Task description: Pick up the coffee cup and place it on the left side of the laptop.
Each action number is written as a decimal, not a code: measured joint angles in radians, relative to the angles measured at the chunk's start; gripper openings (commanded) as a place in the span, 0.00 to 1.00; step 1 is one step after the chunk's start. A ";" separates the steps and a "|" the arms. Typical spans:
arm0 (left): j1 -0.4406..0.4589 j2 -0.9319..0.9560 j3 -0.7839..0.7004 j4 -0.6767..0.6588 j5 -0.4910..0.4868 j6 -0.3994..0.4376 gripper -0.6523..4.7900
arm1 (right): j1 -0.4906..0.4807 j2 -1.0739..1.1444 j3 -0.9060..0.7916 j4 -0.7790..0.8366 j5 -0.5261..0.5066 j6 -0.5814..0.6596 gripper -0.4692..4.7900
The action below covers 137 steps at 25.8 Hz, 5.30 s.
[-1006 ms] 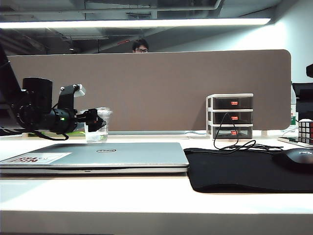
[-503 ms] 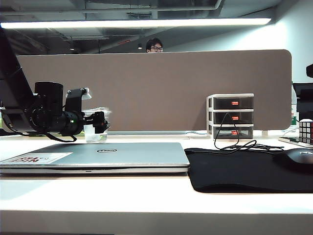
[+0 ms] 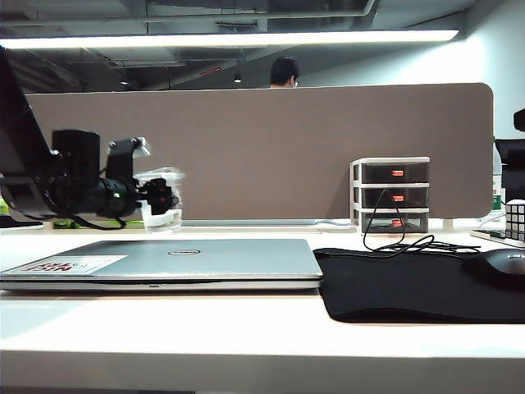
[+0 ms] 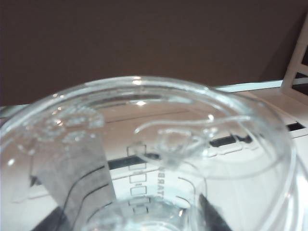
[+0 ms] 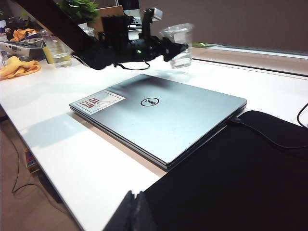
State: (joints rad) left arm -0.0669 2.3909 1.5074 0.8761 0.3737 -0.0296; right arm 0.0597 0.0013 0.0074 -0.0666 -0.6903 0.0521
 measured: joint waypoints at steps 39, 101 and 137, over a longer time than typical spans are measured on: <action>0.330 -0.341 -0.796 0.372 0.095 0.148 0.81 | 0.000 0.000 0.000 0.000 -0.003 0.000 0.09; 0.428 -1.655 -1.502 0.304 0.367 -0.446 0.11 | 0.000 0.000 0.000 0.019 0.323 0.002 0.09; 0.162 -2.389 -1.500 -0.829 -0.282 0.041 0.11 | -0.001 0.000 0.000 0.060 0.628 -0.079 0.09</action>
State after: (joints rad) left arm 0.0948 0.0021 0.0071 0.0475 0.0914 0.0113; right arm 0.0586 0.0013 0.0074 -0.0071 -0.0628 -0.0273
